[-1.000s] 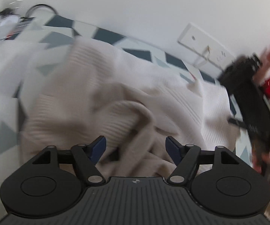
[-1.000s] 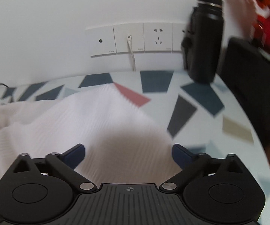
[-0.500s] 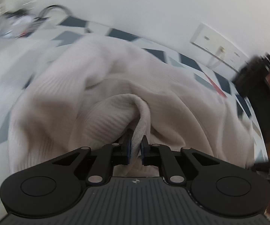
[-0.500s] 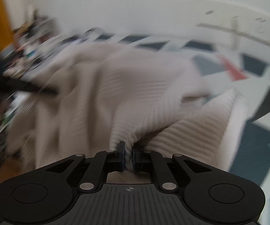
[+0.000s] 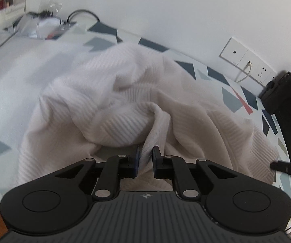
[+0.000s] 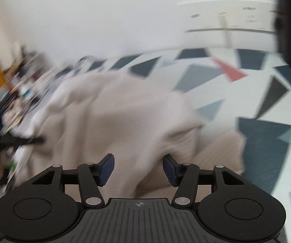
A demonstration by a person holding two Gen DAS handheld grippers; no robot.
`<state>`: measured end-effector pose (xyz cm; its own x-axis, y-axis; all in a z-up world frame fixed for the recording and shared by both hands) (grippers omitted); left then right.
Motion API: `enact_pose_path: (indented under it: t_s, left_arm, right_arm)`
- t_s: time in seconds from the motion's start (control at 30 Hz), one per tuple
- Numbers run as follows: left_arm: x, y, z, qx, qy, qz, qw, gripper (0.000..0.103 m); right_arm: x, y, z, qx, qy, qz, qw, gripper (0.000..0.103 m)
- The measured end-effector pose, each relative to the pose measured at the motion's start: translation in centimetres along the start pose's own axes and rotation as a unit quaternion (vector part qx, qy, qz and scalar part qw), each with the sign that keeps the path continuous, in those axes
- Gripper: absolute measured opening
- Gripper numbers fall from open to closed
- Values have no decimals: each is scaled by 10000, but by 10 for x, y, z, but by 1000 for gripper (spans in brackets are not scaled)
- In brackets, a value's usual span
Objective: Fold clothes
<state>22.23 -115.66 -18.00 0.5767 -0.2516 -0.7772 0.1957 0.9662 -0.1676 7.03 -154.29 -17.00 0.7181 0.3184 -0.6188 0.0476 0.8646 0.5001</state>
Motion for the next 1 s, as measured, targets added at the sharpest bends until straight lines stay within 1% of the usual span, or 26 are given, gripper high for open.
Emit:
enact_pose_path:
  t_s: [0.03, 0.07, 0.1, 0.13, 0.17, 0.2, 0.23, 0.33, 0.4, 0.43, 0.5, 0.57, 0.6, 0.63, 0.67, 0.73, 0.8, 0.87, 0.97, 1.0]
  left_arm:
    - [-1, 4, 4, 37, -66, 9, 10000, 16]
    - [-3, 8, 8, 74, -131, 17, 9999, 20]
    - [-4, 11, 11, 111, -197, 26, 9997, 33]
    - [-6, 15, 15, 148, -263, 35, 9995, 56]
    - [-7, 19, 19, 184, -328, 44, 9993, 66]
    - [-9, 23, 23, 221, -394, 52, 9990, 74]
    - [-10, 27, 26, 258, -459, 61, 9986, 74]
    - [-9, 40, 38, 372, -600, 117, 9974, 74]
    - [6, 54, 45, 407, -532, 180, 9976, 75]
    - [17, 62, 47, 350, -412, 150, 9984, 75]
    - [41, 78, 48, 204, -121, 71, 9997, 75]
    - [50, 82, 47, 225, -3, -372, 9991, 73]
    - [53, 83, 46, 252, 39, -629, 9977, 52]
    - [56, 83, 45, 279, 81, -886, 9956, 26]
    - [57, 78, 43, 364, 102, -1118, 9930, 16]
    - [55, 60, 40, 591, 125, -1558, 9859, 14]
    - [53, 43, 37, 817, 147, -1994, 9764, 14]
    - [52, 25, 33, 1041, 169, -2424, 9644, 14]
    - [49, 0, 28, 1371, 201, -3059, 9419, 14]
    - [50, -4, 27, 1388, 240, -3164, 9381, 14]
  right_arm:
    - [1, -4, 2, 130, -89, -193, 9997, 62]
    - [2, -8, 3, 257, -168, -371, 9988, 64]
    - [4, -10, 3, 357, -198, -499, 9979, 69]
    - [6, -11, 3, 448, -213, -610, 9969, 70]
    - [10, -11, 2, 500, -190, -738, 9958, 72]
    - [14, -7, 1, 496, -171, -883, 9947, 79]
    - [19, -3, 0, 479, -157, -1032, 9934, 86]
    - [30, 15, -7, 338, -205, -1575, 9867, 98]
    - [39, 25, -11, 273, -136, -1927, 9808, 100]
    - [43, 29, -14, 259, -75, -2085, 9776, 101]
    - [51, 34, -19, 326, 89, -2333, 9718, 102]
    - [57, 37, -26, 419, 240, -2503, 9670, 102]
    - [60, 38, -29, 452, 303, -2599, 9641, 102]
    - [62, 40, -33, 484, 365, -2695, 9611, 102]
    - [63, 41, -34, 531, 384, -2767, 9587, 102]
    - [65, 42, -36, 634, 396, -2894, 9543, 102]
    - [67, 43, -37, 759, 412, -3012, 9496, 102]
    - [69, 42, -37, 894, 443, -3110, 9451, 102]
    - [74, 41, -36, 1027, 478, -3237, 9393, 102]
    - [75, 42, -36, 1049, 483, -3272, 9379, 102]
Point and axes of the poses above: each gripper's, at about its wrist camera, not at the fingertips, and x roughly the way its jaws point, y to its left, z to its top, the point moved 1 cm from there along x, roughly the way its jaws point, and after that the axes turned 11 degrees about z, right-handed, at the moved point
